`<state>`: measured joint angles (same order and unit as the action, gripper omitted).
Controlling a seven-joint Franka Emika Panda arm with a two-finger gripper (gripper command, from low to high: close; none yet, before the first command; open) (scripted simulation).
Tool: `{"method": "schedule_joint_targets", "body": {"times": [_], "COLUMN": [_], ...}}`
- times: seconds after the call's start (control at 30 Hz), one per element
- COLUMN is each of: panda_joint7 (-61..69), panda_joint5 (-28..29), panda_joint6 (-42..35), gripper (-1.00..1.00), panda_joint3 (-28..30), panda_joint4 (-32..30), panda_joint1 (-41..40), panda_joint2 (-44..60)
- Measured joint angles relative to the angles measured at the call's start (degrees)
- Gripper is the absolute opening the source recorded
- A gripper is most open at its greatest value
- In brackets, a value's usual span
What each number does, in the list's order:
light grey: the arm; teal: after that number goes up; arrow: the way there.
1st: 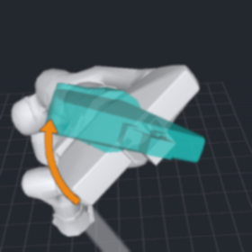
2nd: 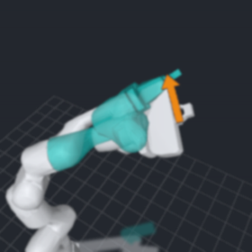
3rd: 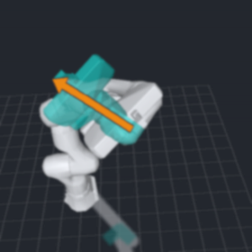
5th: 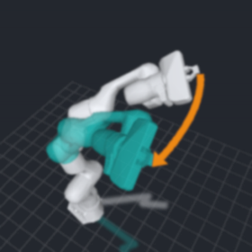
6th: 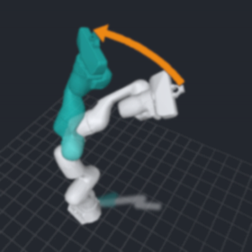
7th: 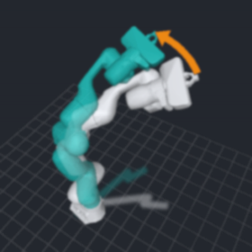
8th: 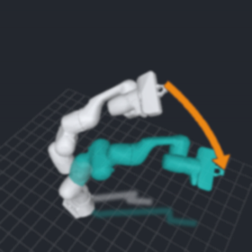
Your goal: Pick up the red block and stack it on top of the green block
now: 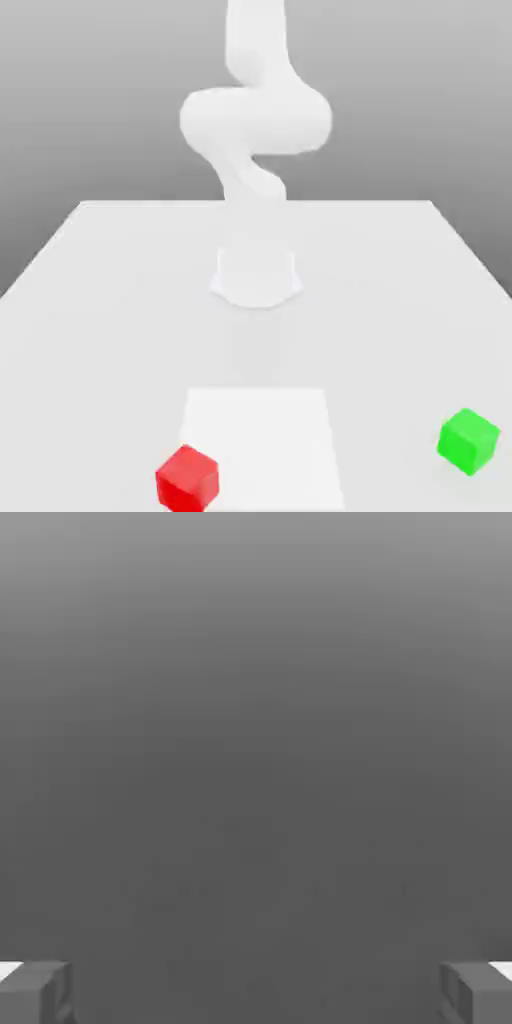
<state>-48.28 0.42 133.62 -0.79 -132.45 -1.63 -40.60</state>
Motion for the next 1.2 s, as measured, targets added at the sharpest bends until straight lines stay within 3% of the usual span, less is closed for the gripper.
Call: {"method": "schedule_joint_targets", "body": {"times": [0.53,0.83,1.0,1.03,1.2], "panda_joint7": [-16.1,-22.0,-22.9,-22.9,-23.0], "panda_joint5": [3.3,0.9,1.0,1.1,1.1], "panda_joint6": [11.9,18.6,26.4,27.4,27.5], "gripper": [0.0,0.0,0.0,-1.0,-1.0], "panda_joint3": [-1.7,-0.8,-0.5,-0.4,-0.5], "panda_joint4": [-4.3,-6.7,-5.6,-5.5,-5.5], "panda_joint1": [-7.1,-8.9,-8.9,-8.9,-8.9], "panda_joint2": [33.6,52.1,62.5,63.7,63.7]}}
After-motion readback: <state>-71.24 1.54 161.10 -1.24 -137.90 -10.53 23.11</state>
